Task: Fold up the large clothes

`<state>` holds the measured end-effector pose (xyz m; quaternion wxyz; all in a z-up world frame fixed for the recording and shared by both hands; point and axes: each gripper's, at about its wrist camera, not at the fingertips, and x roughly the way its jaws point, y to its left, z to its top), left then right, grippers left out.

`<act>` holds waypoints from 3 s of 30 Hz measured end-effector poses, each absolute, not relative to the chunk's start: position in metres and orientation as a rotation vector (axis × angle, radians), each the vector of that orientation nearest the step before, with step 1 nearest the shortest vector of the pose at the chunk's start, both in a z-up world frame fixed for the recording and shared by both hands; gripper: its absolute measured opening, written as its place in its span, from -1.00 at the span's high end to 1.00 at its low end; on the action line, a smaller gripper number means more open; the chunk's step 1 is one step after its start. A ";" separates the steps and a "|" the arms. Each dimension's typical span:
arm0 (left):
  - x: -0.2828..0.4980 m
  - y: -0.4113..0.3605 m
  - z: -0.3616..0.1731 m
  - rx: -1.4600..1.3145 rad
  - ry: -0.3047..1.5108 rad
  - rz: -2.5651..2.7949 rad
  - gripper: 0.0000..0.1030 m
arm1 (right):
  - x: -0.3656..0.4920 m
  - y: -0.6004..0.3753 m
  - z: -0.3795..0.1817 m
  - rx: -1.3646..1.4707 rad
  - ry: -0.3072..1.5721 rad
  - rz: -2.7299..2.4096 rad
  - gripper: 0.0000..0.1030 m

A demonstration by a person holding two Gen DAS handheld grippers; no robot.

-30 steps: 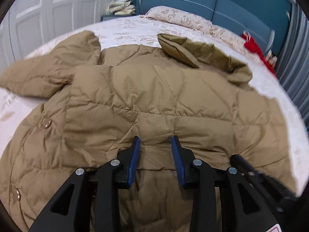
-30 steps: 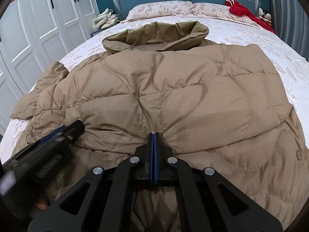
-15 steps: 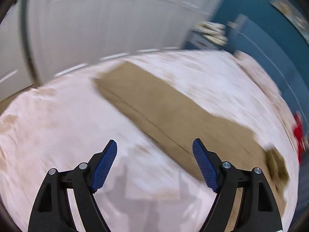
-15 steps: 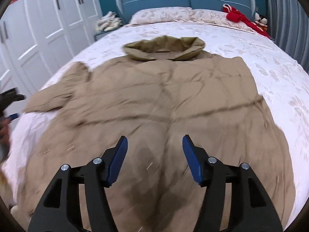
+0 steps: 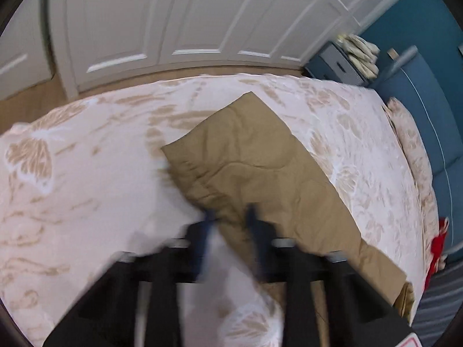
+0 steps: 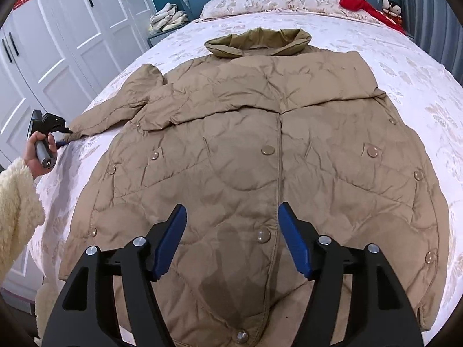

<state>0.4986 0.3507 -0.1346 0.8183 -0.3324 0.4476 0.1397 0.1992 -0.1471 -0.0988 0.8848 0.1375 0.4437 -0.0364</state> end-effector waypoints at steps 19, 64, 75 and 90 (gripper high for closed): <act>0.392 -0.071 0.036 -0.180 0.759 -0.548 0.99 | 0.173 -0.202 -0.084 0.357 0.840 -0.144 -0.24; 0.442 0.064 -0.141 -0.742 1.069 -0.165 0.74 | 0.329 -0.331 -0.054 0.287 0.781 -0.216 0.99; 0.424 0.045 -0.157 -0.462 0.991 -0.114 0.82 | 0.325 -0.319 -0.142 0.262 0.909 -0.250 0.99; 0.387 0.033 -0.077 -0.094 0.888 -0.117 0.74 | 0.281 -0.324 -0.070 0.333 0.800 -0.280 0.53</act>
